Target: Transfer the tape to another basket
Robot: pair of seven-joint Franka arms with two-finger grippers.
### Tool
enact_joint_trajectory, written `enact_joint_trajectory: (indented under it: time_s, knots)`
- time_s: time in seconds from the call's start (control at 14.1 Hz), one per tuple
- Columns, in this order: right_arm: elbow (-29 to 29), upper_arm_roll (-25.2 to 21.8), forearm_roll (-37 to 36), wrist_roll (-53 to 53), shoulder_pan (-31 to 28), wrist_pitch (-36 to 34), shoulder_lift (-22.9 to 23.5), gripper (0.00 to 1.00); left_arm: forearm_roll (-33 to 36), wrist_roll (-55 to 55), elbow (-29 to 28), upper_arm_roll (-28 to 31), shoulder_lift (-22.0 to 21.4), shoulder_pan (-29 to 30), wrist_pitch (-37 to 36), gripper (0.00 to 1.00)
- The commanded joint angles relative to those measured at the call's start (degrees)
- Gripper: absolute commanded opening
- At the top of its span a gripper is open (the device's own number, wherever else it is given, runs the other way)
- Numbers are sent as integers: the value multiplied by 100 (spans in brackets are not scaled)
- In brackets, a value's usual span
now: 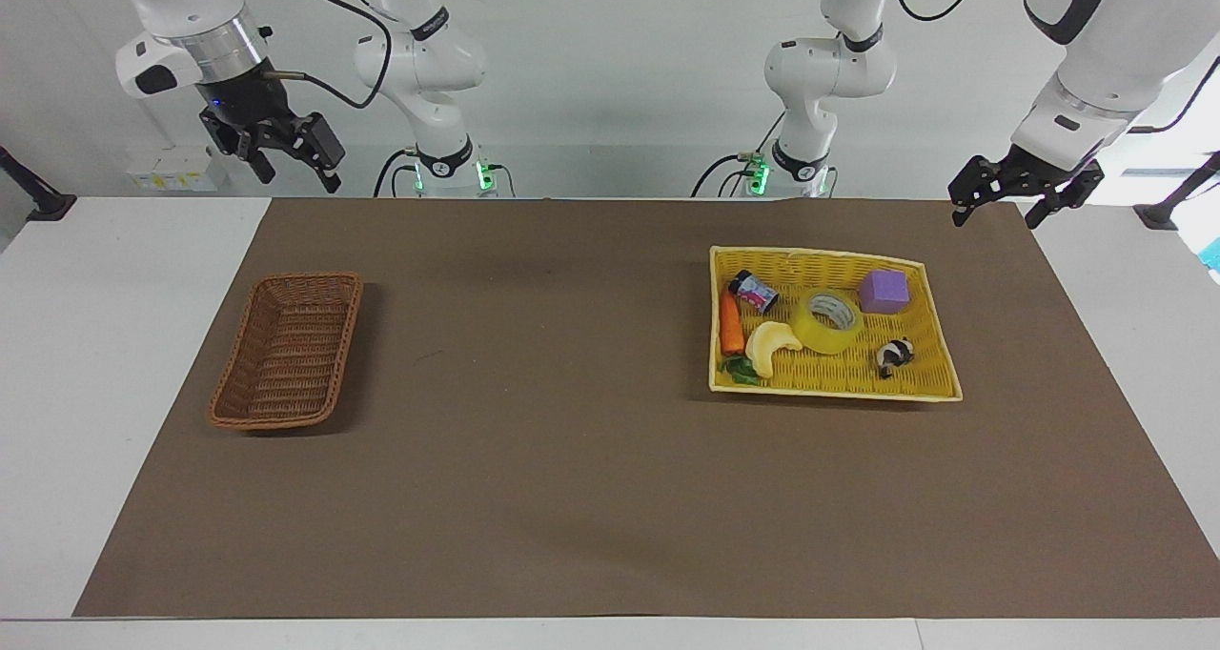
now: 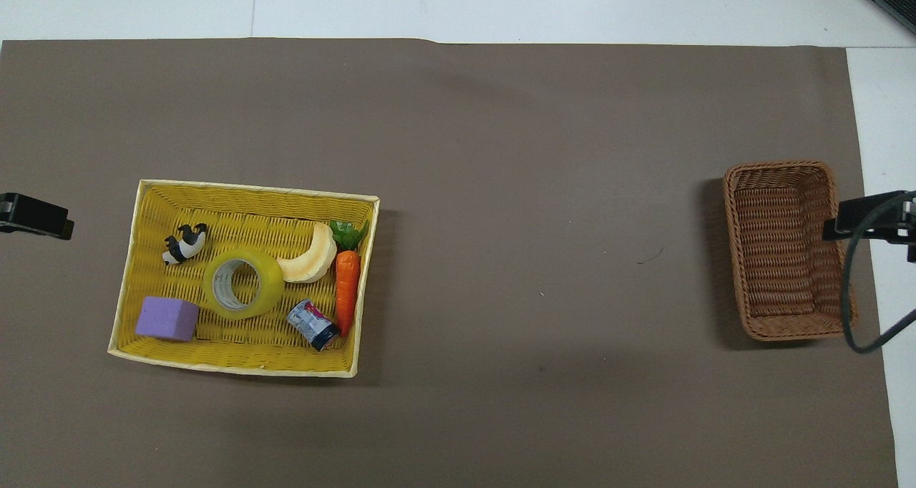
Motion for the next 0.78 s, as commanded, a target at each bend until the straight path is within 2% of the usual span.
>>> enact_joint_trajectory:
  time_s: [0.0,0.71]
  knots:
    - [-108,29,-19,-109,-37,25,-102,100,3,74,-166,44,-132,-39,-107,100]
    - [-108,29,-19,-109,-37,25,-102,100,-6,65,-185,44,-133,-57,-72,100]
